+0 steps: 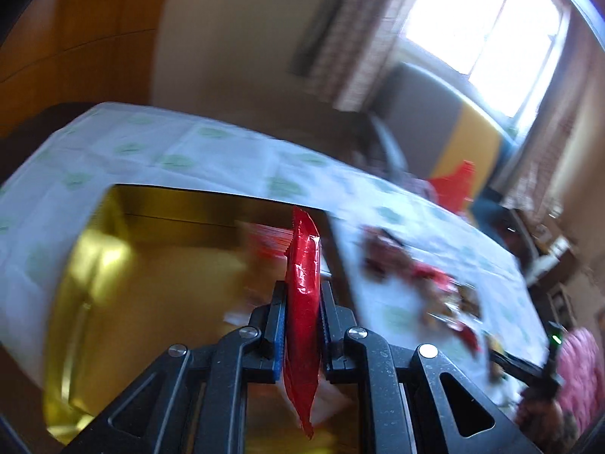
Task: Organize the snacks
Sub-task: 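Carry the red bar packet into the gold tin and release it with the left tool, then carry the WEIDAN cracker pack into the gold tin and release it with the right tool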
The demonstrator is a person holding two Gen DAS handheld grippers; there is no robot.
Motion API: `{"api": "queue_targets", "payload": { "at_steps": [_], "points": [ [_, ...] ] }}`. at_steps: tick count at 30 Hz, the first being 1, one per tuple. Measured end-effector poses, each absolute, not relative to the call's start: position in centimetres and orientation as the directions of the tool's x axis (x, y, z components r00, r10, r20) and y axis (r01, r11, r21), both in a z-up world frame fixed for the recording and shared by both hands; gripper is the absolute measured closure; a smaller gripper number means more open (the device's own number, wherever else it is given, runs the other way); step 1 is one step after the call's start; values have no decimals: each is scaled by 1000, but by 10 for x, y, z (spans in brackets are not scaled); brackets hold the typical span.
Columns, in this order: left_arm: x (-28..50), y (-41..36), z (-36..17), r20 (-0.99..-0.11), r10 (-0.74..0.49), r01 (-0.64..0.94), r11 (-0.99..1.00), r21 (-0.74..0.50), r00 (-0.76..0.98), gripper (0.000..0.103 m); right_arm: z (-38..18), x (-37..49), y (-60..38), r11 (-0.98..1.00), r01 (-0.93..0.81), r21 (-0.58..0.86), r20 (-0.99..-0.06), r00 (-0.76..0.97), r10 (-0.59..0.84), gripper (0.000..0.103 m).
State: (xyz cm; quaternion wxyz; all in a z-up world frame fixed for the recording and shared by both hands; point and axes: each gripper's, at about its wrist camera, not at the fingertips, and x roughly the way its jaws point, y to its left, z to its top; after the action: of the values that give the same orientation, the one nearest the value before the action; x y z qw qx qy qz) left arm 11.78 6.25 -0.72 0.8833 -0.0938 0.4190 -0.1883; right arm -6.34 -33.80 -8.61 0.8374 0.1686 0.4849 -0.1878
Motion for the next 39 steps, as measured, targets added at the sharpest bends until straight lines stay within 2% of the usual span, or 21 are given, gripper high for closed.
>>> {"api": "queue_targets", "payload": {
  "at_steps": [9, 10, 12, 14, 29, 33, 39],
  "points": [
    [194, 67, -47, -778, -229, 146, 973, -177, 585, 87, -85, -62, -337, 875, 477, 81, -878, 450, -164, 56],
    [199, 65, -51, -782, -216, 136, 976, -167, 585, 85, -85, -62, -337, 875, 477, 82, -878, 450, -163, 56],
    [206, 66, -54, -784, -234, 136, 972, -191, 575, 70, -85, -62, -337, 875, 478, 82, -878, 450, -164, 56],
    [206, 64, -56, -784, -238, 129, 971, -200, 573, 69, -84, -62, -337, 874, 478, 82, -877, 451, -164, 56],
    [115, 65, -49, -786, -131, 53, 991, -125, 604, 68, -85, -64, -336, 877, 474, 77, -868, 464, -175, 55],
    [94, 59, -44, -774, -130, 69, 991, -112, 620, 62, -84, -65, -335, 878, 473, 76, -866, 467, -177, 55],
    [69, 53, -39, -760, -129, 98, 991, -86, 638, 60, -84, -65, -334, 879, 473, 65, -864, 467, -187, 55]
  ]
}}
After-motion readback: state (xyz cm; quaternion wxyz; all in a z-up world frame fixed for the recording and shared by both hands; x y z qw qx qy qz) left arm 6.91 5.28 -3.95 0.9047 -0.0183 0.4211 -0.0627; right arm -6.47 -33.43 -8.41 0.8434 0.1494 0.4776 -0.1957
